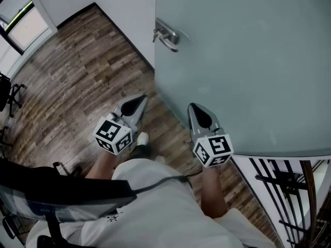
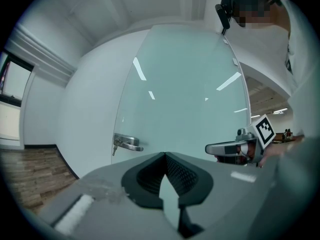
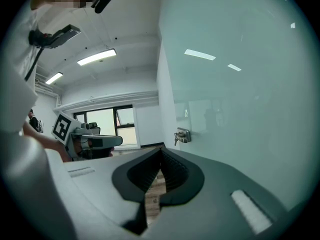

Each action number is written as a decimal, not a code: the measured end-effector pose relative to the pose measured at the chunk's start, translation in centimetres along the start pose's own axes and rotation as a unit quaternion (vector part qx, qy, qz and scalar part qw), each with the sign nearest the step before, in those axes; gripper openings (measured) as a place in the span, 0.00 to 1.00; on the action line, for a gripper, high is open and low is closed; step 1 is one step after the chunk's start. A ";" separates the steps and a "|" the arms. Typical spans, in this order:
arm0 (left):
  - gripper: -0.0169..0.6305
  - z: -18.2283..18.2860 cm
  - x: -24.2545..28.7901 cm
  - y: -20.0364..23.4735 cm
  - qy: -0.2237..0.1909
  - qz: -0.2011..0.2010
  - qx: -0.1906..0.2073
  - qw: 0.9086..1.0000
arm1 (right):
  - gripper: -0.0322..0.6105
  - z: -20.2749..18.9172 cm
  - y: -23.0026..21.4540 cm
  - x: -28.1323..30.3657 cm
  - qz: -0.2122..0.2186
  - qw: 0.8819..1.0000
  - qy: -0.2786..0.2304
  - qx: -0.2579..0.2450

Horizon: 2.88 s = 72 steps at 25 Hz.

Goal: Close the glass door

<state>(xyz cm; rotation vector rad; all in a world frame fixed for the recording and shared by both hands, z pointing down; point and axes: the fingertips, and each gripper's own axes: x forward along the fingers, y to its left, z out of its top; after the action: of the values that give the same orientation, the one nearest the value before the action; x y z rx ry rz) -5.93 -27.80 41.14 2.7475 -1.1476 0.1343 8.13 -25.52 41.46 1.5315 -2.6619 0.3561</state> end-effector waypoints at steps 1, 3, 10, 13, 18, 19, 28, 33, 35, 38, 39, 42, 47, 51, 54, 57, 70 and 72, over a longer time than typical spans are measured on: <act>0.03 0.1 0.4 0.6 0.000 -0.002 0.000 1.000 | 0.06 0.2 -0.2 0.7 -0.001 1.000 0.001 -0.002; 0.03 0.4 1.3 1.8 -0.001 -0.007 -0.001 1.000 | 0.06 0.6 -0.6 2.1 -0.005 1.000 0.002 -0.006; 0.04 1.8 3.7 6.8 -0.006 -0.020 -0.003 1.000 | 0.06 2.2 -1.2 7.4 -0.013 1.000 0.008 -0.020; 0.03 2.3 4.6 8.8 -0.006 -0.027 -0.006 1.000 | 0.06 2.9 -1.3 9.5 -0.019 0.999 0.011 -0.026; 0.04 2.4 6.3 11.3 -0.002 -0.048 -0.009 0.999 | 0.06 3.2 -1.7 12.2 -0.034 0.999 0.017 -0.028; 0.03 2.4 6.5 11.7 -0.002 -0.053 -0.010 0.999 | 0.06 3.1 -1.7 12.6 -0.038 0.999 0.019 -0.028; 0.03 2.5 8.1 14.8 0.000 -0.085 -0.013 0.996 | 0.06 3.7 -2.6 15.7 -0.073 0.996 0.023 -0.036; 0.03 2.8 8.9 15.8 -0.001 -0.090 -0.017 0.996 | 0.06 4.3 -3.3 16.8 -0.080 0.996 0.023 -0.037; 0.03 2.9 9.3 15.7 -0.001 -0.088 -0.019 0.996 | 0.06 4.5 -3.6 17.2 -0.075 0.996 0.024 -0.038; 0.03 3.1 9.9 15.4 -0.001 -0.083 -0.017 0.996 | 0.06 4.8 -4.0 17.8 -0.063 0.997 0.023 -0.039; 0.03 3.2 10.1 15.3 -0.001 -0.080 -0.016 0.997 | 0.06 4.8 -4.2 18.0 -0.059 0.997 0.024 -0.042; 0.03 3.3 10.3 14.5 -0.001 -0.071 -0.017 0.997 | 0.06 4.7 -4.9 18.6 -0.058 0.995 0.037 -0.076; 0.04 2.9 10.9 13.4 0.004 -0.062 -0.018 0.998 | 0.10 3.3 -6.9 21.3 -0.078 0.970 0.099 -0.207; 0.03 2.4 11.2 13.4 0.008 -0.053 -0.018 0.998 | 0.30 1.4 -8.0 24.6 -0.072 0.946 0.145 -0.281; 0.04 2.4 11.0 13.3 0.007 -0.049 -0.018 0.999 | 0.34 0.1 -8.7 26.6 -0.067 0.929 0.171 -0.322; 0.03 2.5 10.4 13.2 0.005 -0.044 -0.018 0.999 | 0.34 -0.9 -9.2 28.3 -0.054 0.918 0.198 -0.339; 0.04 1.9 7.8 15.3 0.014 -0.032 -0.023 0.999 | 0.21 -2.5 -10.1 31.5 -0.019 0.916 0.255 -0.308; 0.04 1.7 7.5 15.5 0.014 -0.033 -0.024 0.999 | 0.20 -2.9 -9.8 31.5 -0.007 0.909 0.270 -0.316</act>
<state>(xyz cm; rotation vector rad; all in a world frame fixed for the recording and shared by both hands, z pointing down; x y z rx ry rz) -11.74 -44.08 42.28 2.7286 -1.0383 0.1363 0.35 -56.33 50.89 1.0493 -2.0353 -0.0858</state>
